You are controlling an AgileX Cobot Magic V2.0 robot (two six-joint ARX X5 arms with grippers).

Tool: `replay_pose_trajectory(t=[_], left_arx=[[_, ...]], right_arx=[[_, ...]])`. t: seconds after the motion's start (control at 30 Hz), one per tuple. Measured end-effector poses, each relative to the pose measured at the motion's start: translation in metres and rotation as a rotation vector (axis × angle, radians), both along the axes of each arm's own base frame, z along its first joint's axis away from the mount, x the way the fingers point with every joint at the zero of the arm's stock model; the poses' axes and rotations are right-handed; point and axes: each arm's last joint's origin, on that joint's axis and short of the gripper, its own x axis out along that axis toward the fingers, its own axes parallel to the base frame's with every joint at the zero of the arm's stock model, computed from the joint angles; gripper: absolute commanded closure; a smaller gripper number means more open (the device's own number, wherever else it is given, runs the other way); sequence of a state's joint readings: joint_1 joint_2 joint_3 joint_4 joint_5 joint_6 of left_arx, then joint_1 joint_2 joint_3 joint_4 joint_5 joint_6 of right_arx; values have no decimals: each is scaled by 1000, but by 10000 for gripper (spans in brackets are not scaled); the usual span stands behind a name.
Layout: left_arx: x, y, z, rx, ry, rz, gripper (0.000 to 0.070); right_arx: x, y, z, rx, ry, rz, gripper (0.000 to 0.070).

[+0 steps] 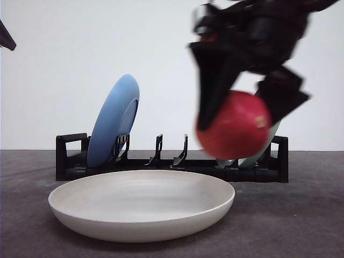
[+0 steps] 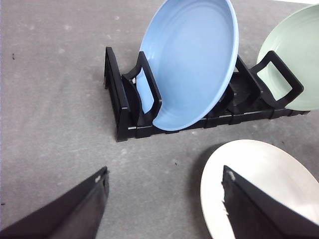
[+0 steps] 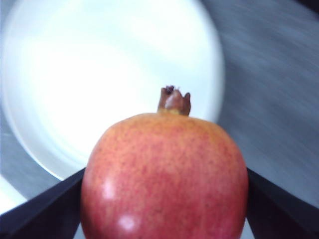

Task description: Place pomegranate in white plate

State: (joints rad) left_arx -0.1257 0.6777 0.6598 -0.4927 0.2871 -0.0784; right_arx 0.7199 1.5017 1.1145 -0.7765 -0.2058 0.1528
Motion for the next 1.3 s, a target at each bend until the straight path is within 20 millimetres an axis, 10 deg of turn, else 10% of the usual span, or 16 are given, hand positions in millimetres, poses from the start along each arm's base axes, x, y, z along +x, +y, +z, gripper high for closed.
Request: replay_pose_trajectory(t=[0.47,1.3], left_arx=[[0,0,-1,1,7,0,266],[-1,0,-1,2,15,0,266]], right_arx=[[7,67,-47,34,-34,122,186],[10,73,-55,15,-66,105,45]])
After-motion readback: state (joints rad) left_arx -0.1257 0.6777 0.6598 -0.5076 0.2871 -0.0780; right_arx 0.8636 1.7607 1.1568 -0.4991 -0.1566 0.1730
